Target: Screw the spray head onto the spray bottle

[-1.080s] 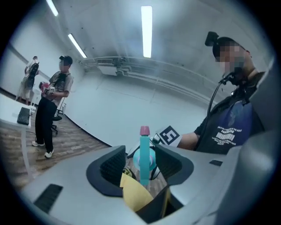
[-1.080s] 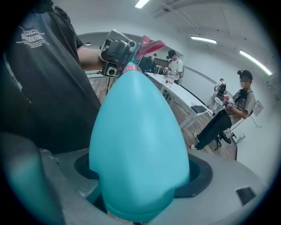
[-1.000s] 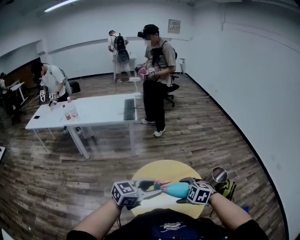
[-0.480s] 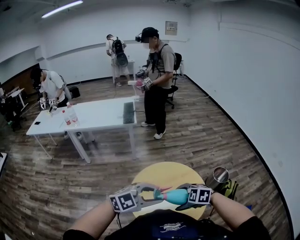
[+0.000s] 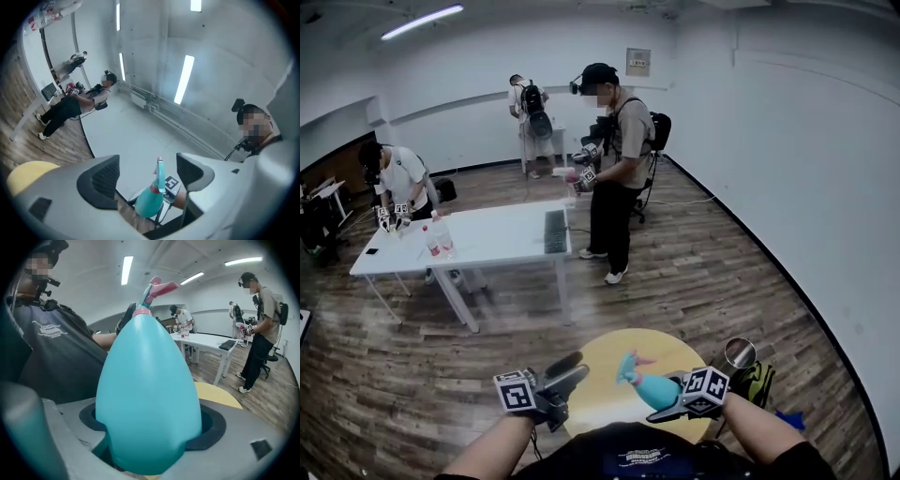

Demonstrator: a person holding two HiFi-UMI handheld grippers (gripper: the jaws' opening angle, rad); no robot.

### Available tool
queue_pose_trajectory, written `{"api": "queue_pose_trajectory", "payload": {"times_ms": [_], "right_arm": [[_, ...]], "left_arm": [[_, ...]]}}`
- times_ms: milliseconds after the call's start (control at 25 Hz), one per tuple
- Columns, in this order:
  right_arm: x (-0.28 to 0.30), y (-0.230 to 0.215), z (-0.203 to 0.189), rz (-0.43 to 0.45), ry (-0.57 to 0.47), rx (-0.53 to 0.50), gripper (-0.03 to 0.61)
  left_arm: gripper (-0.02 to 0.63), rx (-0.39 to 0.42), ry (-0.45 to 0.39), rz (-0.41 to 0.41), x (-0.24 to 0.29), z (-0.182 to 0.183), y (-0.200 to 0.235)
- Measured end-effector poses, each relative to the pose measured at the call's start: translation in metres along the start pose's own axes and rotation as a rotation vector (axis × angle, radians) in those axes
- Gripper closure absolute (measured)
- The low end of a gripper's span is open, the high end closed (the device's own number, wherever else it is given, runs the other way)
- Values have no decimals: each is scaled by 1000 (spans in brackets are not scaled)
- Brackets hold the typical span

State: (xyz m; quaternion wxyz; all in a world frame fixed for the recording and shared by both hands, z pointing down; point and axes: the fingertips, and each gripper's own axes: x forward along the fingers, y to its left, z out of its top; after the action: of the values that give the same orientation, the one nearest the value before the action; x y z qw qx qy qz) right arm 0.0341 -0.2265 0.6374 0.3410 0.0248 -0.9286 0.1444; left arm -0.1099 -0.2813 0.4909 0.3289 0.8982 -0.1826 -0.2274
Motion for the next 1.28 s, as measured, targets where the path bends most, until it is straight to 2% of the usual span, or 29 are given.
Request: {"api": "queue_pose_trajectory", "payload": {"times_ms": [80, 240, 280, 320, 400, 560, 640, 680, 720, 760, 800, 840, 920, 960, 1000, 1040, 1080, 1120, 1160, 1200, 1280], "right_arm": [[4, 2, -3, -19, 62, -62, 123], [13, 12, 7, -17, 157, -168, 123], [15, 15, 9, -9, 169, -188, 123], [15, 18, 11, -3, 177, -206, 123], [12, 21, 11, 0, 183, -237, 120], [9, 22, 4, -14, 231, -289, 123], [9, 23, 0, -15, 243, -293, 127], [8, 24, 0, -10, 235, -283, 127], [7, 25, 0, -1, 218, -268, 129], [6, 25, 2, 6, 197, -249, 129], [5, 23, 4, 7, 171, -226, 127], [5, 20, 5, 1, 139, -193, 126], [1, 10, 6, -13, 56, -91, 126], [-2, 7, 4, -17, 14, -34, 126], [-5, 5, 2, -19, -18, 14, 126], [-9, 4, -2, -24, -36, 46, 126], [-12, 3, -6, -30, -39, 60, 126], [-13, 4, -12, -35, -29, 60, 126], [-13, 5, -16, -38, -9, 48, 126], [-10, 6, -19, -40, 17, 23, 126], [-3, 10, -15, -43, 70, -54, 126]], "left_arm": [[226, 93, 122, -11, 6, -16, -7], [213, 419, 479, -118, 37, -73, -37], [277, 528, 551, -153, 40, -84, -43], [447, 638, 606, -189, 41, -92, -50], [445, 788, 669, -247, 41, -100, -60], [439, 956, 778, -305, 37, -113, -64], [431, 1012, 807, -298, 37, -118, -63], [430, 999, 790, -277, 39, -117, -62], [426, 949, 751, -245, 41, -115, -61], [422, 866, 693, -203, 43, -109, -58], [413, 753, 619, -154, 44, -99, -52], [345, 612, 523, -107, 42, -86, -45], [278, 294, 263, -30, 25, -50, -28], [272, 153, 123, 4, 10, -31, -18], [272, 45, 5, 35, -7, -16, -7], [267, -22, -76, 61, -21, -7, 3], [267, -50, -115, 78, -30, -3, 10], [267, -47, -111, 81, -32, -3, 11], [267, -17, -66, 69, -26, -9, 7], [267, 42, 13, 47, -14, -19, -1], [267, 234, 239, -15, 18, -52, -20]]}}
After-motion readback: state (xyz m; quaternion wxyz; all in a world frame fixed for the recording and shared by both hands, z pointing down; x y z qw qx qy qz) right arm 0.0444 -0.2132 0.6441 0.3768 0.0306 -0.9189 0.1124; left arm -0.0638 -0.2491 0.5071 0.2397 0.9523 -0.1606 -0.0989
